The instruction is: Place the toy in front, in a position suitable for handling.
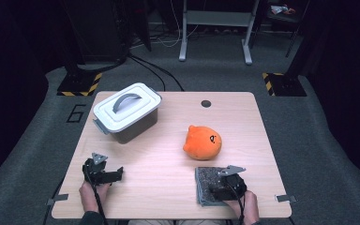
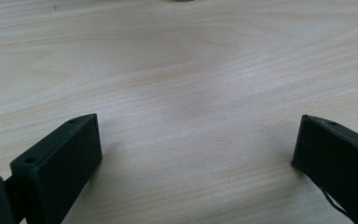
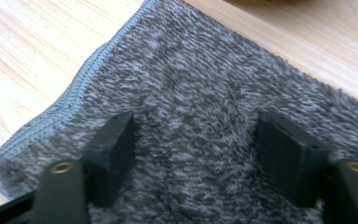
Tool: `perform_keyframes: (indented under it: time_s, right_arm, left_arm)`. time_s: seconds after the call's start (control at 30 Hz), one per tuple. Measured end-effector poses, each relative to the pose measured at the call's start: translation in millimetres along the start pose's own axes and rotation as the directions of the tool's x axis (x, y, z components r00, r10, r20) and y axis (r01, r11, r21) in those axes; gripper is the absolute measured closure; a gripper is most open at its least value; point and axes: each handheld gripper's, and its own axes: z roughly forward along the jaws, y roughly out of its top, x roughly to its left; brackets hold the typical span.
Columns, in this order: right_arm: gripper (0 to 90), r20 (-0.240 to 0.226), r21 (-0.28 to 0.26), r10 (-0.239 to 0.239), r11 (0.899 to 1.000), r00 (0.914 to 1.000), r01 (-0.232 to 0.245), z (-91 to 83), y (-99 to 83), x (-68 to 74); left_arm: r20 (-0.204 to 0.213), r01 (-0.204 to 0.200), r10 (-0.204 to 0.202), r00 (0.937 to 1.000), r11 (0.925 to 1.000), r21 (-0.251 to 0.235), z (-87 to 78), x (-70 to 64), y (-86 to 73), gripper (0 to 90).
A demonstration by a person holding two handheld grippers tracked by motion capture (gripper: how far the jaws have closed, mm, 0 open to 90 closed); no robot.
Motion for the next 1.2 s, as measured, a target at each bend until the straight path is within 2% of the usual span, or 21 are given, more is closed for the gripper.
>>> perform_keyframes:
  time_s: [0.2,0.27,0.4,0.43,0.47,0.63,0.73,0.83,0.9,1.0,1.2]
  right_arm:
    - [52.6,0.005,-0.013,0.023,1.0,0.9997,-0.023,-3.8,-2.6,-3.0]
    - [58.6,0.002,-0.012,0.014,1.0,0.9999,-0.014,-5.3,-3.5,-4.2]
    - [70.9,-0.011,-0.037,0.036,0.999,0.9993,-0.037,-6.1,-7.1,-6.7]
    - [72.5,-0.017,-0.04,0.057,0.998,0.9982,-0.058,-6.3,-7.8,-7.3]
    - [73.4,-0.02,-0.048,0.047,0.998,0.9987,-0.048,-6.2,-8.6,-9.9]
    - [75.5,-0.012,-0.06,0.064,0.996,0.9979,-0.064,-7.8,-10.0,-7.8]
    - [75.7,-0.017,-0.078,0.049,0.996,0.9986,-0.051,-10.1,-10.8,-10.4]
    - [75.7,-0.011,-0.084,0.074,0.994,0.9972,-0.074,-15.3,-10.4,-10.3]
    - [75.7,-0.007,-0.093,0.05,0.994,0.9987,-0.05,-18.4,-10.6,-13.3]
    - [75.6,-0.004,-0.088,0.068,0.994,0.9977,-0.068,-24.3,-10.8,-14.0]
    - [75.6,0.043,-0.099,0.08,0.992,0.9958,-0.076,-36.4,-12.9,-25.9]
  left_arm:
    - [0.0,0.0,0.0,1.0,1.0,0.0,0.0,0.0,0.0,0.5]
    - [0.0,0.0,0.0,1.0,1.0,0.0,0.0,0.0,0.0,0.5]
    - [0.0,0.0,0.0,1.0,1.0,0.0,0.0,0.0,0.0,0.5]
    - [0.0,0.0,0.0,1.0,1.0,0.0,0.0,0.0,0.0,0.5]
    - [0.0,0.0,0.0,1.0,1.0,0.0,0.0,0.0,0.0,0.5]
    - [0.0,0.0,0.0,1.0,1.0,0.0,0.1,0.0,0.1,0.5]
    - [0.0,0.001,-0.001,1.0,1.0,0.001,0.0,0.0,0.1,0.5]
    - [-0.001,0.0,0.0,1.0,1.0,0.0,0.0,0.0,0.1,0.5]
    - [-0.001,0.0,0.0,1.0,1.0,0.001,0.0,0.1,0.1,0.5]
    - [-0.001,0.0,0.0,1.0,1.0,0.0,0.0,0.0,0.1,0.5]
    - [-0.001,0.0,0.0,1.0,1.0,0.0,0.0,0.0,0.1,0.5]
